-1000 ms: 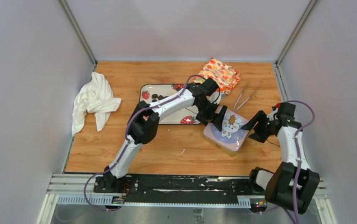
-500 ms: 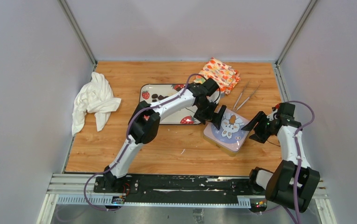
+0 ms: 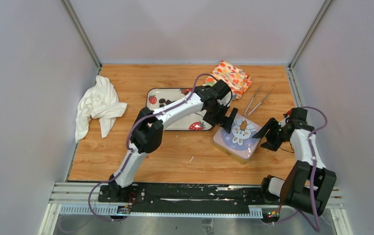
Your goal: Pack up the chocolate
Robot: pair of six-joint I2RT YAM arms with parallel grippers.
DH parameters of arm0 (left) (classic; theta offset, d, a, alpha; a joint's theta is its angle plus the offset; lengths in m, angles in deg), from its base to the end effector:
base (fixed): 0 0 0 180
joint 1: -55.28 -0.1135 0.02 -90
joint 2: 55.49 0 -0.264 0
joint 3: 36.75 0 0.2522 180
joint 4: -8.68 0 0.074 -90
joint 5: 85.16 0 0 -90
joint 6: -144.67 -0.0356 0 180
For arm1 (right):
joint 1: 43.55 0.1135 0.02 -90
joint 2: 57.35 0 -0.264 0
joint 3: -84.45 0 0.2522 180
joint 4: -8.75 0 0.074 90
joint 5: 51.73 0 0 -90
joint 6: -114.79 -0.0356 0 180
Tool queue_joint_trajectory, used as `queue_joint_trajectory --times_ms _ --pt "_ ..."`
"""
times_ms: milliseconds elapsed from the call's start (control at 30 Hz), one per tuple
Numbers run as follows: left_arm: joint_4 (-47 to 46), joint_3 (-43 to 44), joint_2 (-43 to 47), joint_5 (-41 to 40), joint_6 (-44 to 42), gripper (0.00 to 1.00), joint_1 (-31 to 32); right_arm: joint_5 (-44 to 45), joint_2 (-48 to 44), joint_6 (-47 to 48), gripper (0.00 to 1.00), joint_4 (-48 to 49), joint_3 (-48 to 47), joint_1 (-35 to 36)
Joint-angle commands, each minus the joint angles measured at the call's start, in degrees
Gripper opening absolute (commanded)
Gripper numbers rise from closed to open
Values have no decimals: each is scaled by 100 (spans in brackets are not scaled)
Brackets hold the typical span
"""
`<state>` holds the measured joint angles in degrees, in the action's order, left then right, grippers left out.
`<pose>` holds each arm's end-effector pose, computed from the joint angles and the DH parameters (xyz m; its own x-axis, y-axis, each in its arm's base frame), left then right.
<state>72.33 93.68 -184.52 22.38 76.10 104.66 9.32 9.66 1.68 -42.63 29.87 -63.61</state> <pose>0.3100 -0.3779 0.2292 -0.8341 0.4374 -0.3360 0.5482 0.7241 -0.4184 0.2028 -0.0557 0.2079 -0.7362 0.6345 -0.2355 0.4223 0.7026 0.5727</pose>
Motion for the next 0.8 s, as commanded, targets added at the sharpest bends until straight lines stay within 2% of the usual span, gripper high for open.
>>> queue_joint_trajectory --times_ms 0,167,267,767 --pt "30 184 13 84 -60 93 154 21 111 88 62 -59 -101 -79" --pt "30 266 -65 250 -53 86 159 28 155 121 62 -60 -119 -78" --pt "30 345 -100 342 -50 84 159 32 159 121 62 -60 -111 -78" --pt "30 288 -187 48 50 91 159 12 181 139 62 -58 -102 -78"
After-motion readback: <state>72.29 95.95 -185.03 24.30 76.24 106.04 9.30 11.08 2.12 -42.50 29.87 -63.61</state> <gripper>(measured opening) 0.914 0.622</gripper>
